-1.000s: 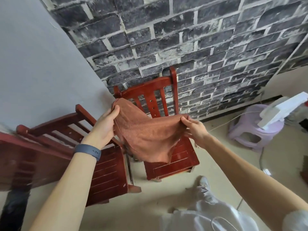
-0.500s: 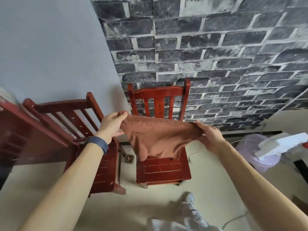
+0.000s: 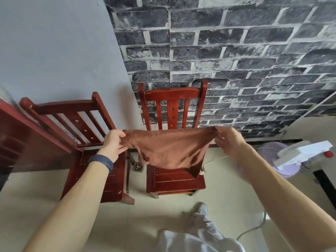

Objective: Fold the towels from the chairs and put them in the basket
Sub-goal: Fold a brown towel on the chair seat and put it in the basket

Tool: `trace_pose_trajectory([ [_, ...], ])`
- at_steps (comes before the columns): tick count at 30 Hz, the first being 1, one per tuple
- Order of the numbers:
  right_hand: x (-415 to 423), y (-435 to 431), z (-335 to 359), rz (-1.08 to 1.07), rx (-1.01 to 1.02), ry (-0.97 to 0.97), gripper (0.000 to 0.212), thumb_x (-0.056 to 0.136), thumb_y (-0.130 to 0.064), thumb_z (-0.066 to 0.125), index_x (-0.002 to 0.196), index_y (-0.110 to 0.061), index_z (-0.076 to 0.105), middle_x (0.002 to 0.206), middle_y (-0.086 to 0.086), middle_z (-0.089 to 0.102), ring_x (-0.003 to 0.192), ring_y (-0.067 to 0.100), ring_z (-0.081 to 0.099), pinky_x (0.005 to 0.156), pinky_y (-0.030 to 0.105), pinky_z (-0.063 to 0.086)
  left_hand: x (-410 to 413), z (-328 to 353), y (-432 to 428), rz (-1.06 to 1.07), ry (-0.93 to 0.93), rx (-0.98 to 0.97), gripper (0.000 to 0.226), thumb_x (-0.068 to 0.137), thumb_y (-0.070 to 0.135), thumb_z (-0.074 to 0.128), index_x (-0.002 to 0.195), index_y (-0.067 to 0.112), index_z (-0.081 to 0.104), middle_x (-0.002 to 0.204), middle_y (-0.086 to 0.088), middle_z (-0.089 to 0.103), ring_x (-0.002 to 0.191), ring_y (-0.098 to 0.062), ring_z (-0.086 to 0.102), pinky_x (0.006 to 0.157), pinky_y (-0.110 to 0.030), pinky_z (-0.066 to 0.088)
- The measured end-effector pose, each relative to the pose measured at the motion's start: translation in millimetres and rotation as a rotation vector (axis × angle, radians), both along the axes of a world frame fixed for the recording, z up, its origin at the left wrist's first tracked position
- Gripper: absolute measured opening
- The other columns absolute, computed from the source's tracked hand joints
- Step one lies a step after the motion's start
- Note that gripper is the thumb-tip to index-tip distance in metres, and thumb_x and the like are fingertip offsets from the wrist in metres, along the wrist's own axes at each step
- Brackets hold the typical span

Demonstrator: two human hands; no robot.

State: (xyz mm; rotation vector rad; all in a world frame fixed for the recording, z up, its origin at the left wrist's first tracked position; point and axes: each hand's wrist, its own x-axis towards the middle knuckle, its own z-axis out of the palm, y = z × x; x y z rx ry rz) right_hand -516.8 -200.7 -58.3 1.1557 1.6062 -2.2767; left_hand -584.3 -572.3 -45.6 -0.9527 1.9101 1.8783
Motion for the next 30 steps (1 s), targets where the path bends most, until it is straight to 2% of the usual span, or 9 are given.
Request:
trace_pose_trajectory([
  [2, -3, 1, 1, -0.017, 0.054, 0.067, 0.010, 0.091, -0.013, 0.069, 0.098, -0.018, 0.064, 0.081, -0.001, 0.065, 0.068, 0.014, 0.063, 0.070, 0.026, 0.049, 7, -1, 2, -0.057, -0.102, 0.008, 0.009, 0.086, 0.016, 0.048, 0.089, 0.013, 0.055, 0.076, -0.009, 0.058, 0.072, -0.027, 0.060, 0.084, -0.040, 0.049],
  [4, -4, -1, 6, 0.028, 0.133, 0.097, 0.012, 0.093, -0.010, 0.068, 0.099, -0.020, 0.063, 0.079, -0.001, 0.065, 0.062, 0.014, 0.061, 0.061, 0.025, 0.048, 13, -4, 6, -0.172, -0.185, 0.003, 0.015, 0.089, 0.031, 0.054, 0.085, 0.016, 0.055, 0.072, -0.005, 0.055, 0.066, -0.021, 0.053, 0.081, -0.036, 0.045],
  [7, -8, -5, 8, 0.071, 0.220, 0.107, 0.009, 0.093, -0.011, 0.068, 0.098, -0.018, 0.065, 0.083, 0.006, 0.060, 0.062, 0.017, 0.051, 0.060, 0.027, 0.041, 16, -11, 8, -0.267, -0.161, -0.123, 0.030, 0.089, 0.038, 0.069, 0.103, 0.012, 0.063, 0.082, -0.006, 0.062, 0.076, -0.020, 0.059, 0.086, -0.037, 0.048],
  [9, -10, -4, 10, 0.061, 0.268, 0.106, 0.007, 0.090, -0.016, 0.071, 0.095, -0.019, 0.068, 0.087, 0.008, 0.060, 0.073, 0.023, 0.051, 0.063, 0.031, 0.041, 13, -14, 5, -0.248, -0.104, -0.156, 0.036, 0.090, 0.039, 0.069, 0.116, 0.014, 0.063, 0.101, -0.007, 0.066, 0.097, -0.025, 0.063, 0.091, -0.038, 0.047],
  [11, -10, 0, 12, 0.034, 0.301, 0.113, 0.007, 0.087, -0.022, 0.075, 0.090, -0.019, 0.070, 0.086, 0.008, 0.063, 0.077, 0.024, 0.053, 0.064, 0.031, 0.046, 12, -14, 2, -0.179, -0.038, -0.066, 0.035, 0.092, 0.039, 0.067, 0.117, 0.016, 0.062, 0.111, -0.007, 0.067, 0.107, -0.026, 0.063, 0.093, -0.037, 0.045],
  [16, -4, 12, 5, 0.055, 0.448, 0.149, 0.007, 0.090, -0.017, 0.072, 0.097, -0.016, 0.070, 0.085, 0.003, 0.068, 0.061, 0.012, 0.057, 0.055, 0.021, 0.049, 14, -15, 4, 0.081, 0.046, 0.399, 0.006, 0.093, 0.020, 0.060, 0.095, 0.014, 0.060, 0.101, -0.006, 0.065, 0.096, -0.020, 0.064, 0.090, -0.032, 0.051],
  [21, -1, 13, -2, 0.112, 0.638, 0.109, 0.014, 0.091, -0.015, 0.066, 0.101, -0.023, 0.071, 0.094, 0.002, 0.075, 0.069, 0.017, 0.063, 0.073, 0.037, 0.056, 9, -17, 5, -0.046, 0.117, 0.186, 0.019, 0.087, 0.006, 0.071, 0.097, 0.018, 0.060, 0.106, -0.008, 0.069, 0.092, -0.020, 0.069, 0.079, -0.031, 0.052],
  [26, -2, 12, 2, 0.153, 0.778, 0.117, 0.019, 0.093, -0.016, 0.063, 0.109, -0.023, 0.071, 0.097, 0.000, 0.071, 0.066, 0.011, 0.061, 0.060, 0.023, 0.045, -1, -19, -9, -0.246, 0.253, -0.108, 0.029, 0.079, 0.012, 0.080, 0.093, 0.037, 0.076, 0.118, -0.012, 0.068, 0.106, -0.026, 0.068, 0.097, -0.044, 0.053],
  [30, 0, 9, 6, 0.204, 0.824, 0.112, 0.026, 0.090, -0.014, 0.063, 0.111, -0.026, 0.072, 0.097, -0.001, 0.069, 0.068, 0.011, 0.062, 0.058, 0.021, 0.045, -3, -23, -13, -0.269, 0.299, -0.156, 0.039, 0.077, 0.010, 0.080, 0.093, 0.045, 0.076, 0.116, -0.008, 0.071, 0.111, -0.025, 0.066, 0.101, -0.046, 0.051],
])
